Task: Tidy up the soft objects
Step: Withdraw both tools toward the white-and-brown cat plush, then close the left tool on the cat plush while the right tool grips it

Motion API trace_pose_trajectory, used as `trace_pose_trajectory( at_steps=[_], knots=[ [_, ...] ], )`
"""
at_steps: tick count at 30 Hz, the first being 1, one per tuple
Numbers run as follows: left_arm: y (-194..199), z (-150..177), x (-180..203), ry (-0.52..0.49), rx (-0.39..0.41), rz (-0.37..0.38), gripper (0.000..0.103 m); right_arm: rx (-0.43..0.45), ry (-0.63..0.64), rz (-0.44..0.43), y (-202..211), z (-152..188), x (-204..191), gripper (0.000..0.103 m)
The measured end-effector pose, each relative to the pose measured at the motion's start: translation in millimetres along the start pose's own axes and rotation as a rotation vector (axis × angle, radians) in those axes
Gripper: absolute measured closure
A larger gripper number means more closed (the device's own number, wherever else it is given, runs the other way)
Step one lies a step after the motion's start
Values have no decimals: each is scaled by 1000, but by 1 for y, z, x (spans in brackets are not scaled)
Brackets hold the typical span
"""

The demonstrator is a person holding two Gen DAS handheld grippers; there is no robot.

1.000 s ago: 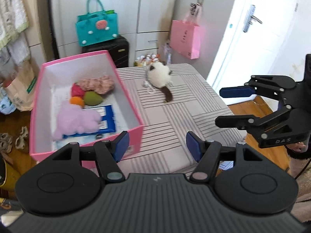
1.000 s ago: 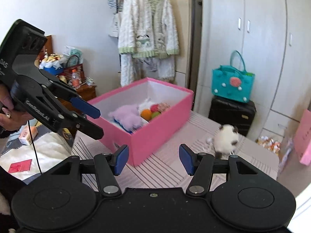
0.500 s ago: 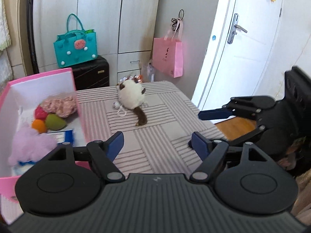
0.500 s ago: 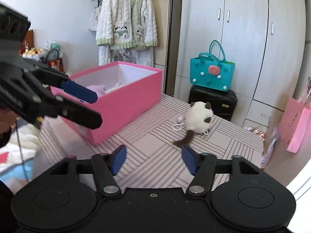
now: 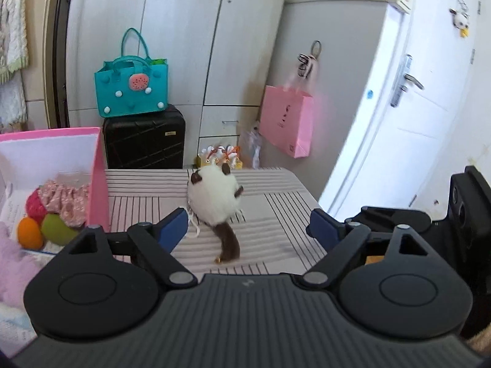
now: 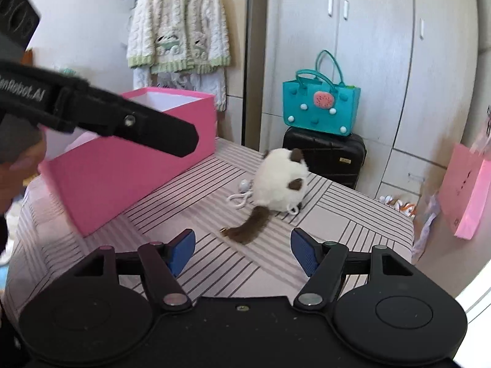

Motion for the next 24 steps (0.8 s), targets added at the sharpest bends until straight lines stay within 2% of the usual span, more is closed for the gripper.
trace_pose_trajectory(
  at_steps=[3,6,7,10,14,17,19,21,24],
  knots=[
    [-20,-5,-3,55,-10,8,15,6,-11,4,-16,-2,18,29],
    [-44,-6,-13,154,-28,1,15,27,-28,-9,-33,-3,34,17],
    [-51,-5,-16,170,-34,-17,15,33,-25,-10,-38,-3,40,17],
    [-70,-3,-20,181,-56,-45,15,43,-35,9,-50,-5,59,17],
    [-90,-3,-23,193,-71,-73,16,21,-60,-29,-68,-5,72,17],
    [-105,-5,-24,201,-68,-106,16,11,-29,-75,-77,-6,67,17],
    [-115,-6,-22,198,-68,-101,17,4,-5,-108,-83,-7,61,17],
    [-123,-7,-22,202,-78,-115,18,12,4,-106,-90,-11,57,17],
    [-128,-12,-28,214,-51,-150,19,4,30,-106,-100,-16,54,17]
  ],
)
Point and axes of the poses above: each gripper's, at about its wrist camera, not at the fingertips, and y roughly against the way its jaws point, x to its right, z to its underside, the point moved 7 cm from there along -y, roughly the way its jaws point
